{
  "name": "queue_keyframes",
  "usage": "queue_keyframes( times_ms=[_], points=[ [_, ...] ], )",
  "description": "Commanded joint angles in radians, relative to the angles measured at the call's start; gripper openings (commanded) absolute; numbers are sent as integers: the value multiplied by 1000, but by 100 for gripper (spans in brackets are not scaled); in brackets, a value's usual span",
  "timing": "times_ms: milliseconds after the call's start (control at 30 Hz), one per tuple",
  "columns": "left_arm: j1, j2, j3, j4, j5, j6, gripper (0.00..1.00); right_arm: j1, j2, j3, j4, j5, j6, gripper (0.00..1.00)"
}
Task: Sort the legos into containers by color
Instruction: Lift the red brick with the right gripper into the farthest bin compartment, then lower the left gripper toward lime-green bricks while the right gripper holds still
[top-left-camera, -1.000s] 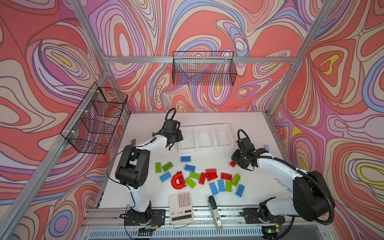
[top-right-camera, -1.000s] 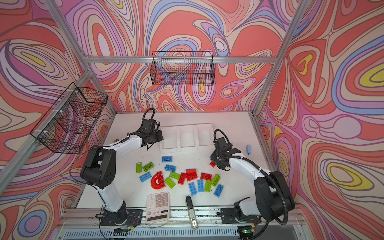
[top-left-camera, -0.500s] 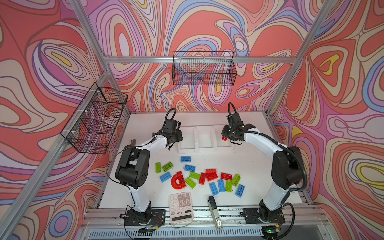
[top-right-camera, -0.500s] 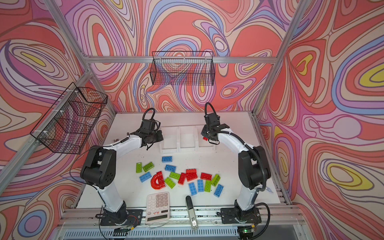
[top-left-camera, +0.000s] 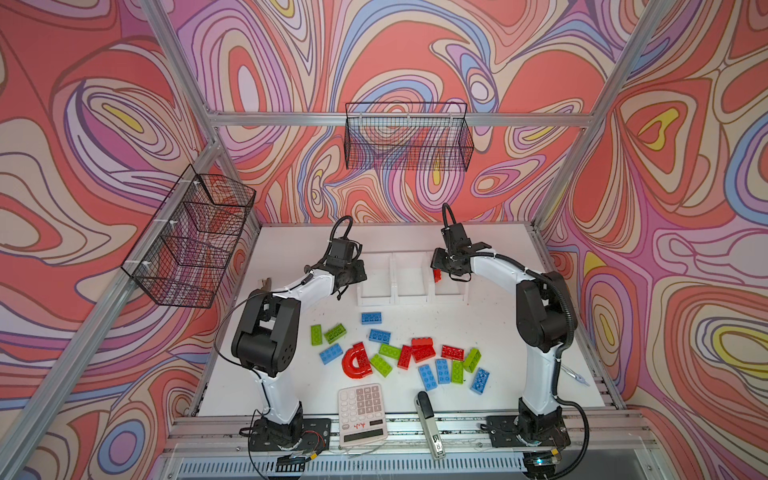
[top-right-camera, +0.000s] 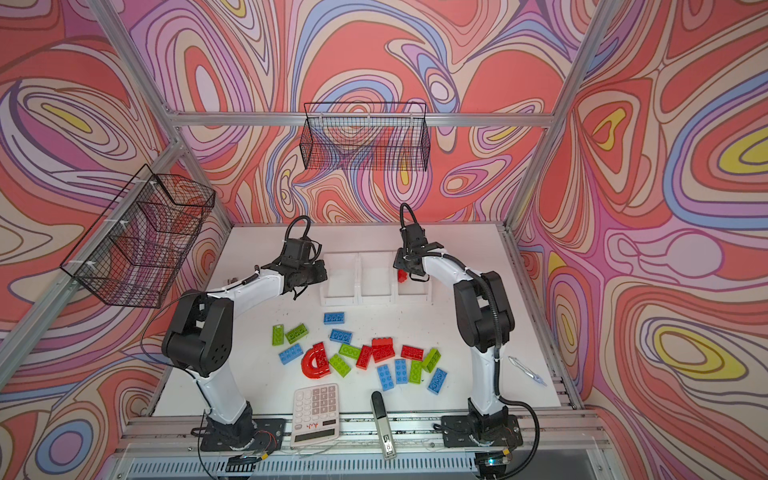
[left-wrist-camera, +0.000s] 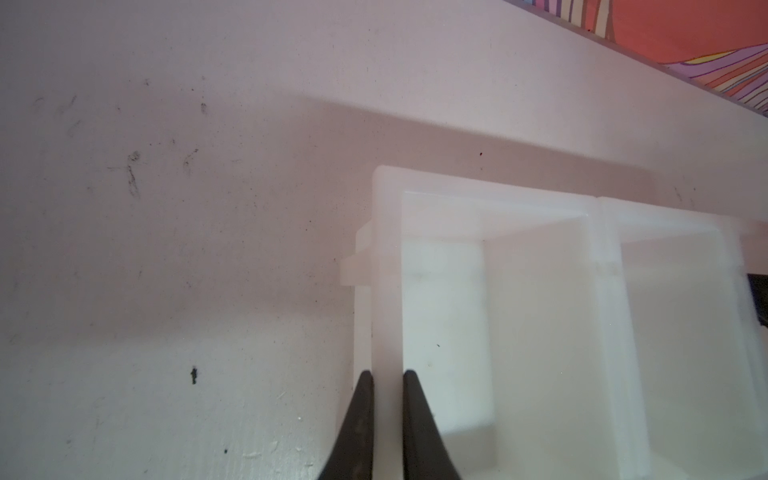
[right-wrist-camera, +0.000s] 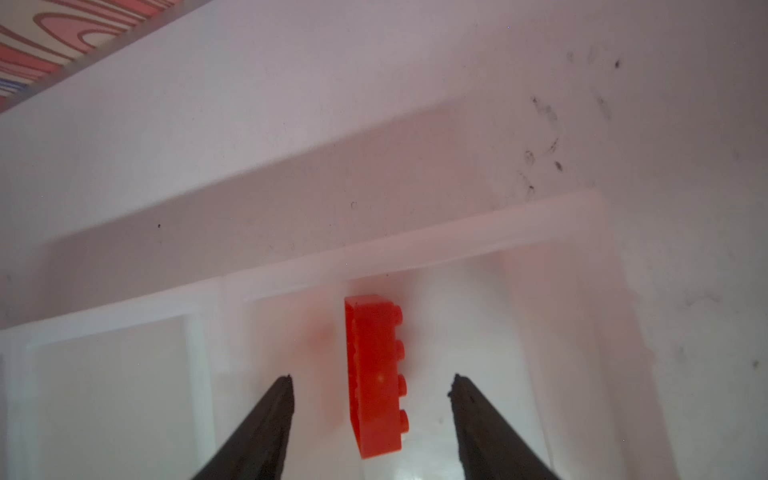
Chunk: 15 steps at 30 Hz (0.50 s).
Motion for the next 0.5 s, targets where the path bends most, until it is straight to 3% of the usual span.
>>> queue_keyframes(
  times_ms=[0,267,467],
  points=[
    [-13,25,-5,-17,27,14,10,9,-62,2,11,-24,-24,72],
    [-13,24,15,-27,47,37,10,-33,-249,-73,-92,136,-91,69],
    [-14,32,35,-34,72,59,10,-46,-225,-101,-217,278,-261,68]
  ],
)
